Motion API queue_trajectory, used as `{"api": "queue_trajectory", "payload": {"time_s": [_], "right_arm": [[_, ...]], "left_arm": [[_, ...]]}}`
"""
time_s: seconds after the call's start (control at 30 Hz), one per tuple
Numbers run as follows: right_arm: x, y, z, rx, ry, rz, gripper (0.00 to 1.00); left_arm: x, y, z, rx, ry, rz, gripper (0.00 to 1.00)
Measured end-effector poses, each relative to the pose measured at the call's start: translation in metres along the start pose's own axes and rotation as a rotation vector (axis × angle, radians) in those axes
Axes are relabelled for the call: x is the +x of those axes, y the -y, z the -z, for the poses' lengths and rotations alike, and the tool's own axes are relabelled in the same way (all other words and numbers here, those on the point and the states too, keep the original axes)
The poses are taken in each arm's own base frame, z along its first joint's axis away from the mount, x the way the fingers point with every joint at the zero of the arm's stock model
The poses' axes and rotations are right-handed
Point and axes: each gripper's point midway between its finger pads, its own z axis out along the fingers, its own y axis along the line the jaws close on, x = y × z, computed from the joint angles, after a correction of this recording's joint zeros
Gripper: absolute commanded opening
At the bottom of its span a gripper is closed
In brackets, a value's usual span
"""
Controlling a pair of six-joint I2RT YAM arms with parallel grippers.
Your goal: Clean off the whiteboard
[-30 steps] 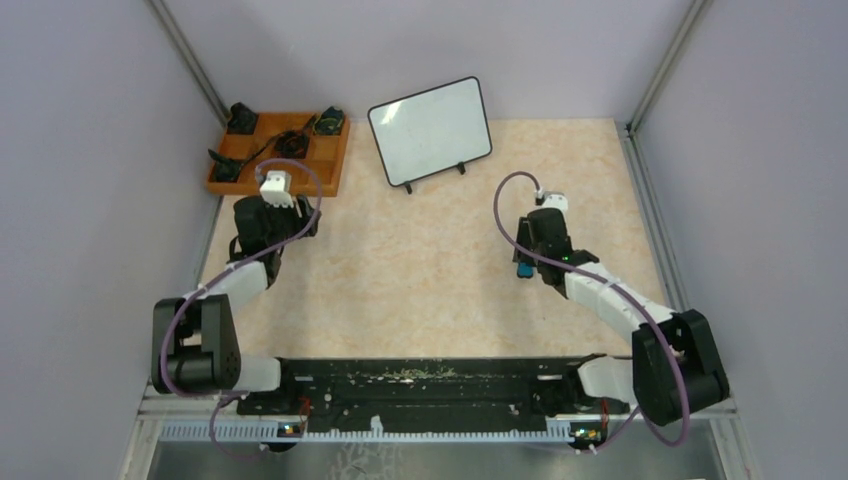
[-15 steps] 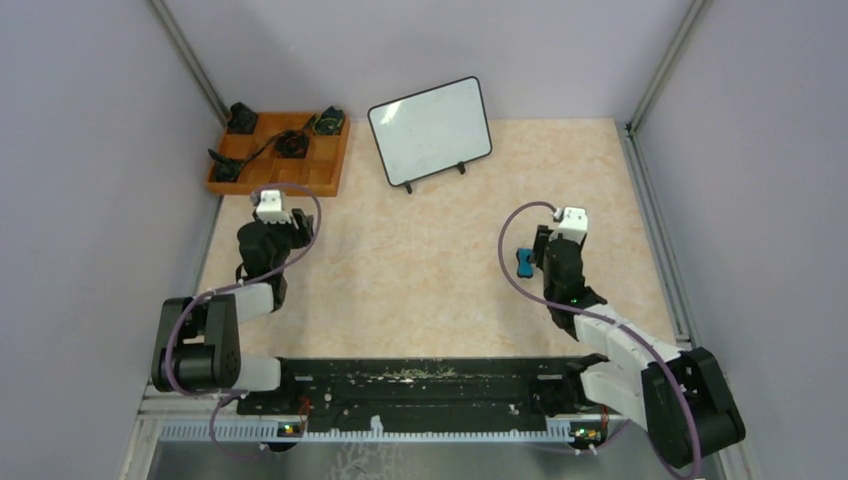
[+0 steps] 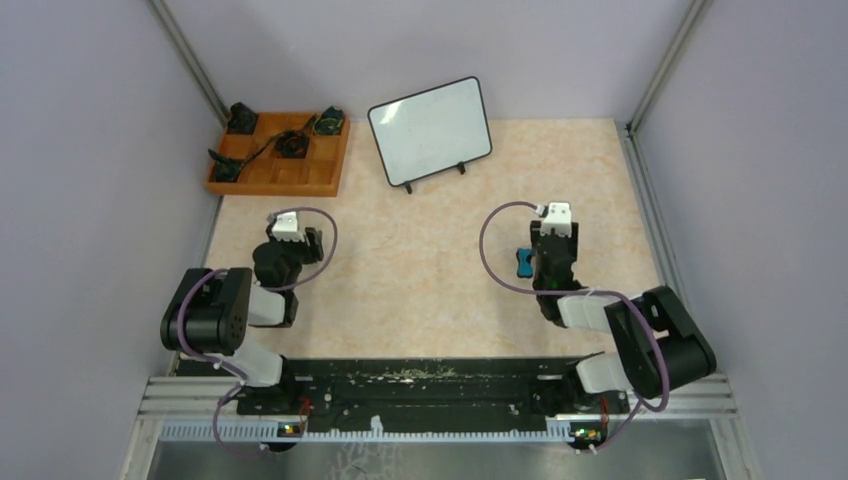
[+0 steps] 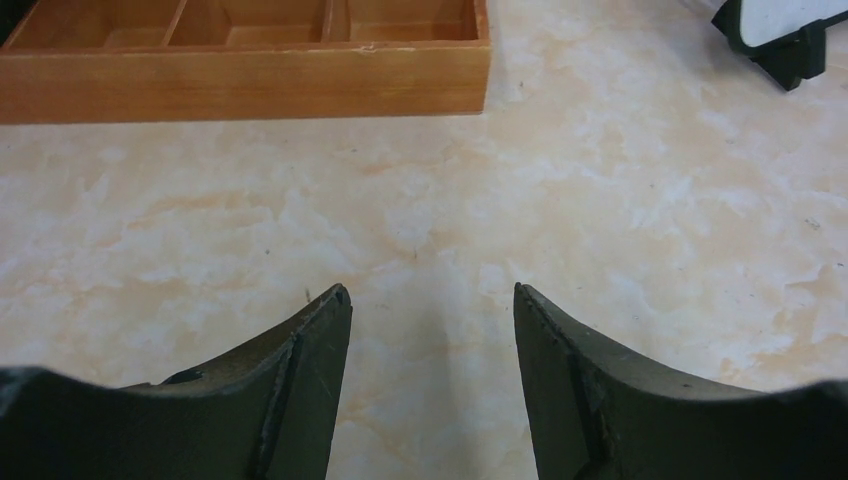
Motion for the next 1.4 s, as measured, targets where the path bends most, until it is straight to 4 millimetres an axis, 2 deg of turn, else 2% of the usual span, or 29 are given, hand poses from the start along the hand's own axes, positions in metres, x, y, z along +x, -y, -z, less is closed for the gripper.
{"api": "queue_trajectory", "payload": {"time_s": [0.2, 0.33, 0.5, 0.57, 0.67, 0.7, 0.73, 0.77, 1.4], "right_arm": [[-0.009, 0.006, -0.01, 0.017, 0.068, -0.002, 0.51], [-0.001, 0.018, -0.015, 0.025, 0.07, -0.028, 0.5], [0.013, 0.044, -0.02, 0.031, 0.072, -0.13, 0.47], [0.016, 0.046, -0.021, 0.006, 0.074, -0.151, 0.47], [0.014, 0.034, -0.017, -0.065, 0.099, -0.158, 0.48], [0.013, 0.03, -0.016, -0.083, 0.105, -0.158, 0.54], [0.011, 0.029, -0.016, -0.092, 0.111, -0.159, 0.91], [0.01, 0.028, -0.016, -0.095, 0.117, -0.166, 0.98], [0.007, 0.024, -0.017, -0.129, 0.123, -0.183, 0.99]], "left_arm": [[-0.01, 0.004, -0.001, 0.004, 0.044, -0.024, 0.68], [-0.009, 0.003, -0.001, 0.003, 0.042, -0.03, 0.74], [-0.01, 0.003, -0.001, 0.003, 0.042, -0.033, 0.74], [-0.01, 0.003, -0.001, 0.003, 0.043, -0.034, 0.74], [-0.01, 0.003, -0.001, 0.001, 0.043, -0.034, 0.77], [-0.01, 0.003, -0.001, 0.0, 0.044, -0.034, 0.81], [-0.01, 0.003, -0.001, 0.0, 0.044, -0.034, 0.88], [-0.011, 0.002, -0.001, -0.001, 0.048, -0.034, 0.99], [-0.014, -0.003, -0.002, -0.033, 0.059, -0.03, 1.0]]}}
